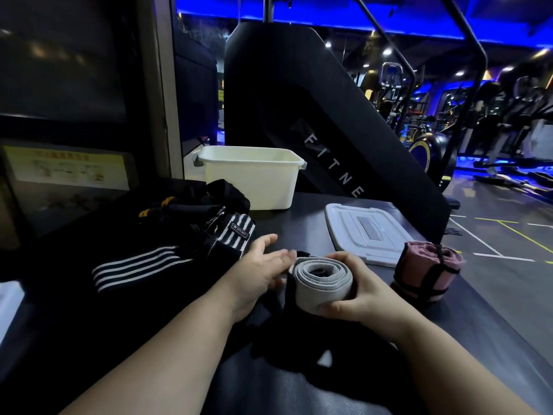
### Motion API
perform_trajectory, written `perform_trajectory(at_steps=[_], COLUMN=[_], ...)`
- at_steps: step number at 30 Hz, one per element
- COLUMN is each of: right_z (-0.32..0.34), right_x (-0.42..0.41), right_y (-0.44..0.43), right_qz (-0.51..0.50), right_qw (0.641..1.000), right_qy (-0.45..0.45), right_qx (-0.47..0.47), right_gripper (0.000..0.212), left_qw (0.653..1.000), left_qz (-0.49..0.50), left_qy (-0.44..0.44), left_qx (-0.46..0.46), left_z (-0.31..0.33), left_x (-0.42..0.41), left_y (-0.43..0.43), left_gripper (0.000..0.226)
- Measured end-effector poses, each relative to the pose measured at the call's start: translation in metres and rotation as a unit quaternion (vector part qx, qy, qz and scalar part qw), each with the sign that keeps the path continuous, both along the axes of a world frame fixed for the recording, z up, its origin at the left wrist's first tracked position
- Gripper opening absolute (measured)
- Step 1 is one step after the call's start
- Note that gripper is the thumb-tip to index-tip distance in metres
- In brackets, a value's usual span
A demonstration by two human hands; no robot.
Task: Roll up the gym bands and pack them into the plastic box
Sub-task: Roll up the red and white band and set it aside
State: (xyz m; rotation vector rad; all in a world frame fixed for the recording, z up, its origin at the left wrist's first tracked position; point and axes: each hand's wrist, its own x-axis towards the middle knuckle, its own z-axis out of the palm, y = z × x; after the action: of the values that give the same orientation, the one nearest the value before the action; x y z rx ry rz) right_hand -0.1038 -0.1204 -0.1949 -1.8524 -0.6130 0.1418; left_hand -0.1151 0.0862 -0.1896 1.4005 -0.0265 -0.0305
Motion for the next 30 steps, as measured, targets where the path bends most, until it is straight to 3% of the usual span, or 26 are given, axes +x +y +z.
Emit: perform_trajectory(at_steps=[4, 10, 18, 23, 30], right_z=[0.002, 0.002, -0.002, 0.001, 0.002], right_x=[0.001, 0.002, 0.007, 0.008, 0.014], right_y=[-0.006, -0.008, -0.015, -0.015, -0.017], right_qz=[0.036, 0.048, 0.067, 0.084, 0.093], right_qw=[0.999, 0.997, 0.995, 0.993, 0.992], right_qy=[0.034, 0.049, 0.063, 0.072, 0.082], right_qx=[0.005, 0.024, 0.029, 0.033, 0.031], right_gripper=[0.083, 0.081, 0.073, 0.077, 0.081], left_qw=[0.999, 0.998, 0.987, 0.983, 0.957], left_qz=[0.009, -0.038, -0.008, -0.015, -0.017], left_qy=[0.022, -0.024, -0.041, -0.055, -0.112], left_qx=[-0.022, 0.04, 0.153, 0.173, 0.268], left_z=[0.002, 0.0, 0.0, 0.004, 0.005], left_x=[-0.002, -0.001, 0.0, -0.001, -0.004], left_y=[0.0, 0.008, 0.018, 0.022, 0.02], left_gripper=[0.035, 0.014, 0.01, 0.014, 0.017])
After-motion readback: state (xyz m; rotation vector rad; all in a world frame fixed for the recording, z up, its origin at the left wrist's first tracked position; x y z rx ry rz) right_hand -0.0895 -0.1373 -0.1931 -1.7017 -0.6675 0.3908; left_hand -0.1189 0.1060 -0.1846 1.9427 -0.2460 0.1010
